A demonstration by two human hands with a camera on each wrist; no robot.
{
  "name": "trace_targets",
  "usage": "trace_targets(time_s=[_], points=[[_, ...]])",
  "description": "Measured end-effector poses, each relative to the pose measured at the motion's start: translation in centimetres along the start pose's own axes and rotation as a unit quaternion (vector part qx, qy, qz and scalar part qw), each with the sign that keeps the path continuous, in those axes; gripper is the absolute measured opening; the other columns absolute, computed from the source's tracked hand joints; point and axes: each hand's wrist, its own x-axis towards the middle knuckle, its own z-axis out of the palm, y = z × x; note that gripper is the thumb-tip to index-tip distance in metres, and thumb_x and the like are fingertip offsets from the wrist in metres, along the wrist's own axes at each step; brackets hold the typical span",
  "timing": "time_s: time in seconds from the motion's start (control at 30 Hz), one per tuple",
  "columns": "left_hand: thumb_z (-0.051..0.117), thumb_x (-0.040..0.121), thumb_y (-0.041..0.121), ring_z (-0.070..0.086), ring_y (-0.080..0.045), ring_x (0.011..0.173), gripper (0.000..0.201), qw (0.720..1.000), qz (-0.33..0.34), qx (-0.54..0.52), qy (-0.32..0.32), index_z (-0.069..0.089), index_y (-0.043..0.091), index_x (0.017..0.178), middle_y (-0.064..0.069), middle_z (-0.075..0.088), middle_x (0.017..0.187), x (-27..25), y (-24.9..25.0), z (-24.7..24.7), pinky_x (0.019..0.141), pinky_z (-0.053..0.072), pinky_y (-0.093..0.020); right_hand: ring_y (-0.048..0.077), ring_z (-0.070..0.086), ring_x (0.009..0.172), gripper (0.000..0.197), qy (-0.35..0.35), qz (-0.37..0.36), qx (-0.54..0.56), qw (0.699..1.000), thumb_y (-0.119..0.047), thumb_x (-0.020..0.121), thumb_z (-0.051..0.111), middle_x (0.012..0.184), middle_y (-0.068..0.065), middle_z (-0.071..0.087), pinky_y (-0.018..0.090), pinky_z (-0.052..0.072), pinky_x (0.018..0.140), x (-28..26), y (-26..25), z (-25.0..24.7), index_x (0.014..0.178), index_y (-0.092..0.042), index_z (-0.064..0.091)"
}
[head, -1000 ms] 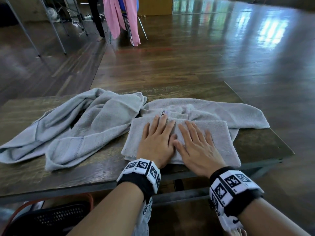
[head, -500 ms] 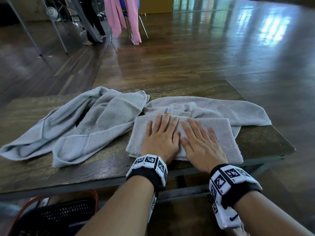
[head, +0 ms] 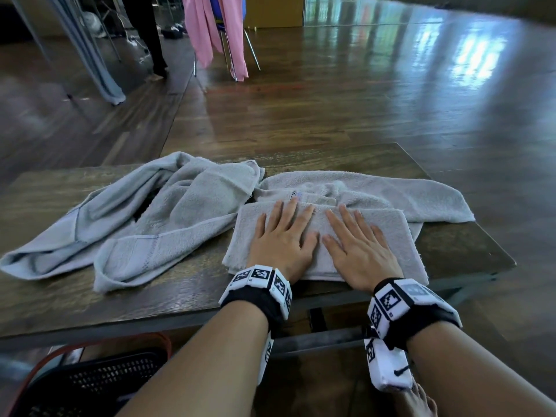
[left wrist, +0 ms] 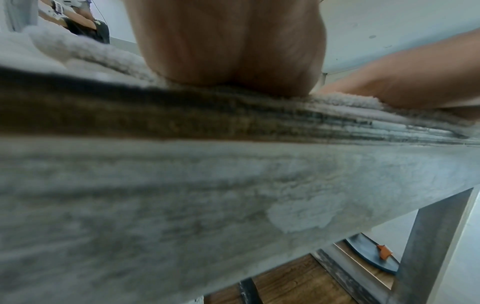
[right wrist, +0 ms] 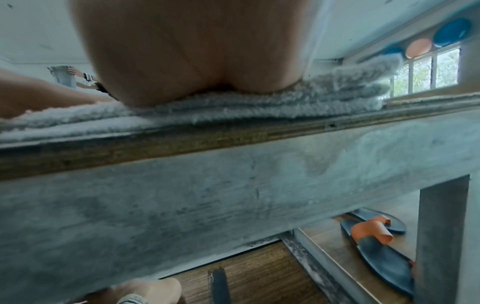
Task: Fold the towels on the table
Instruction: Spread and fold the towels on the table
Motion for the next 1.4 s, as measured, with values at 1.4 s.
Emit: trace_targets(time_s=[1.4], points=[[0.034, 0.090, 0.064, 0.029, -0.016, 0.143, 0.073, 0.982, -0.130, -0.058, 0.128, 0.029, 0.021, 0.149, 0.001, 0.036, 0.154, -2.6, -5.6, -2.1, 0.119, 0.018, -0.041, 0.010, -0.023, 0.151, 0.069, -0.019, -0.042, -0.045, 0.998, -0.063, 0.096, 0.004, 0.164, -0.010, -0.029, 0.042, -0.013, 0.123, -0.1, -1.1, 0.6, 0.156, -0.039, -0.019]])
